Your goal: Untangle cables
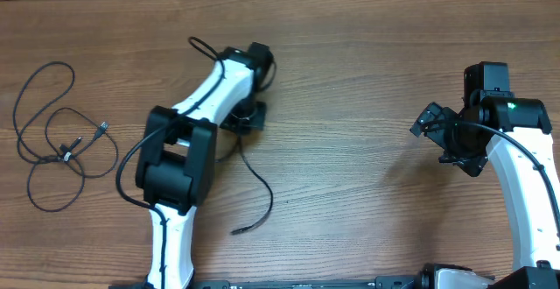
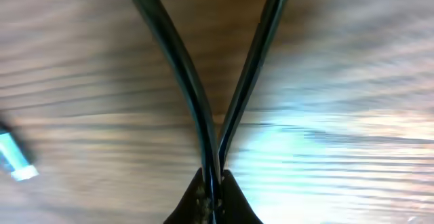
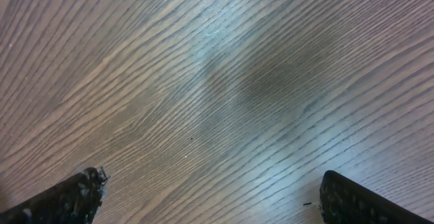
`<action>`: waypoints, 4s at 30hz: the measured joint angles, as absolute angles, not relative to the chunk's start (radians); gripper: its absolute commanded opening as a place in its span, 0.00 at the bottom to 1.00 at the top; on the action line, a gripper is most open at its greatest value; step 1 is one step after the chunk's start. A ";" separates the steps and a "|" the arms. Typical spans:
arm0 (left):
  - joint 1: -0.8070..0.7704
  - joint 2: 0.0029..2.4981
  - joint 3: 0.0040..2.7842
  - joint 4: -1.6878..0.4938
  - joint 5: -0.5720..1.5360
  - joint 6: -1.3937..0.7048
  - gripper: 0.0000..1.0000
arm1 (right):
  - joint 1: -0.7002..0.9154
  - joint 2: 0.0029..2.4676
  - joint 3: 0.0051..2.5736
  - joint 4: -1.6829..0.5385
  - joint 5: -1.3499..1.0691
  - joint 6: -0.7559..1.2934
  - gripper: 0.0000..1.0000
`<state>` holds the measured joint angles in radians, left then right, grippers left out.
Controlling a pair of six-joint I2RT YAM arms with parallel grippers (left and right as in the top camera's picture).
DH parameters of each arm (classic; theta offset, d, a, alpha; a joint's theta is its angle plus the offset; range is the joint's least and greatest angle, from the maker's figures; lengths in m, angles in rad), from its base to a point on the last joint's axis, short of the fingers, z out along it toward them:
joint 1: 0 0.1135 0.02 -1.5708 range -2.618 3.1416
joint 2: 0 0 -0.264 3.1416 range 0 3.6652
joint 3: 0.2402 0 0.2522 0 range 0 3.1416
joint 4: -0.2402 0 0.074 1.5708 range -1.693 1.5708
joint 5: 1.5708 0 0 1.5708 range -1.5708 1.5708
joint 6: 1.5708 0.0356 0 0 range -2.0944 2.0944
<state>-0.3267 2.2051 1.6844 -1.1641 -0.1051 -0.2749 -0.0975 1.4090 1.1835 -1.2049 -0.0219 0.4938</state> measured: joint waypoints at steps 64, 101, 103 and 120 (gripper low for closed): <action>0.192 1.759 1.856 -1.112 0.080 -0.098 0.92 | -0.087 1.409 1.184 -1.008 -0.205 0.392 1.00; -0.031 1.153 1.582 -1.404 0.045 -0.094 1.00 | 0.086 0.994 1.184 -1.163 -0.112 0.163 1.00; -0.031 1.039 1.520 -1.308 0.046 -0.089 1.00 | 0.086 0.917 1.184 -1.155 -0.088 0.163 1.00; -0.031 0.705 1.133 -1.215 0.049 -0.175 1.00 | 0.086 0.700 1.070 -1.137 -0.017 0.160 1.00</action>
